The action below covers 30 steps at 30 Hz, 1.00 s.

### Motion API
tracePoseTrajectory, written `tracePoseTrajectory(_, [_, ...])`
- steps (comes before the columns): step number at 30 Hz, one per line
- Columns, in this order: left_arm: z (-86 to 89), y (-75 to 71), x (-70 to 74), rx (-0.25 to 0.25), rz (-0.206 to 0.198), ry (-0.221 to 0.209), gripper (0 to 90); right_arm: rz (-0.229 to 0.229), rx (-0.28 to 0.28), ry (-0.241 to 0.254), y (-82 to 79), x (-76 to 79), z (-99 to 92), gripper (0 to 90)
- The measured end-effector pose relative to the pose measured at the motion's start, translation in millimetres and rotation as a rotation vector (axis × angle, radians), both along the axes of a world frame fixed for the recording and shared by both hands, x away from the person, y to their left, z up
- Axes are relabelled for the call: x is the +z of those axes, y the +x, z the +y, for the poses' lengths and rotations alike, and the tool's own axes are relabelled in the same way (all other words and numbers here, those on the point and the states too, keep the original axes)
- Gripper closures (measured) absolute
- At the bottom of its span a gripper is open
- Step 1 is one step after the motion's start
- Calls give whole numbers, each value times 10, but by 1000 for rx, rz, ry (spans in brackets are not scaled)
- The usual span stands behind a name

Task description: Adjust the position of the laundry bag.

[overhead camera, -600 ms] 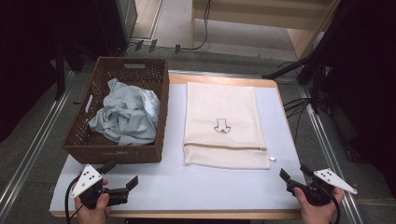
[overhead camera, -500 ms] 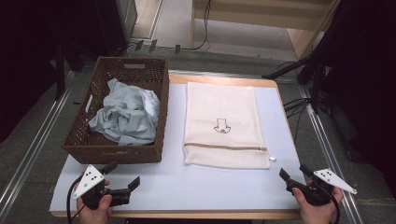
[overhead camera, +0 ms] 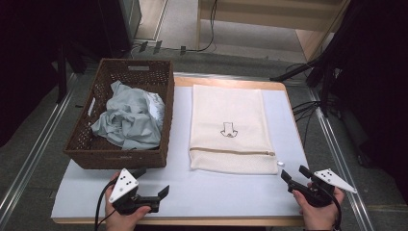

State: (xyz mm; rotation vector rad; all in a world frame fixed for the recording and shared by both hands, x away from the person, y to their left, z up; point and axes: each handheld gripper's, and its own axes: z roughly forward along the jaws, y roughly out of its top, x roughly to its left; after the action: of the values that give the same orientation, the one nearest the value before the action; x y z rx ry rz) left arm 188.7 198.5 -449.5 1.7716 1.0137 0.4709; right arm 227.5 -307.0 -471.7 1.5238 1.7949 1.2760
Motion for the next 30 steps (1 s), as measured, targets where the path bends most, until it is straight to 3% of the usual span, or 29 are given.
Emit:
tracePoseTrajectory(8, [-422, 83, -32, -47, 30, 56, 158, 15, -21, 60, 195, -4, 4, 285])
tracePoseTrajectory(13, [-664, 262, -99, -16, 119, 88, 264, 55, -26, 63, 325, -53, 47, 344])
tracePoseTrajectory(17, [-815, 396, -177, 32, 166, 104, 359, 95, -2, 49, 428, -95, 137, 375])
tracePoseTrajectory(18, [-872, 444, -199, 31, 172, 110, 385, 125, 4, 22, 481, -123, 197, 379])
tracePoseTrajectory(19, [-872, 444, -199, 31, 172, 110, 391, 125, 4, 22, 481, -123, 197, 379])
tracePoseTrajectory(20, [-926, 476, -205, 45, 170, 130, 400, 168, 3, 1, 532, -159, 244, 380])
tracePoseTrajectory(21, [-926, 476, -205, 45, 170, 130, 409, 181, 1, -13, 553, -165, 263, 382])
tracePoseTrajectory(25, [-985, 539, -220, 76, 181, 142, 449, 190, -2, -32, 590, -163, 298, 388])
tracePoseTrajectory(26, [-1002, 567, -239, 70, 197, 121, 482, 189, -10, -49, 598, -178, 314, 404])
tracePoseTrajectory(30, [-1019, 597, -249, 77, 205, 120, 567, 186, -20, -77, 590, -179, 344, 451])
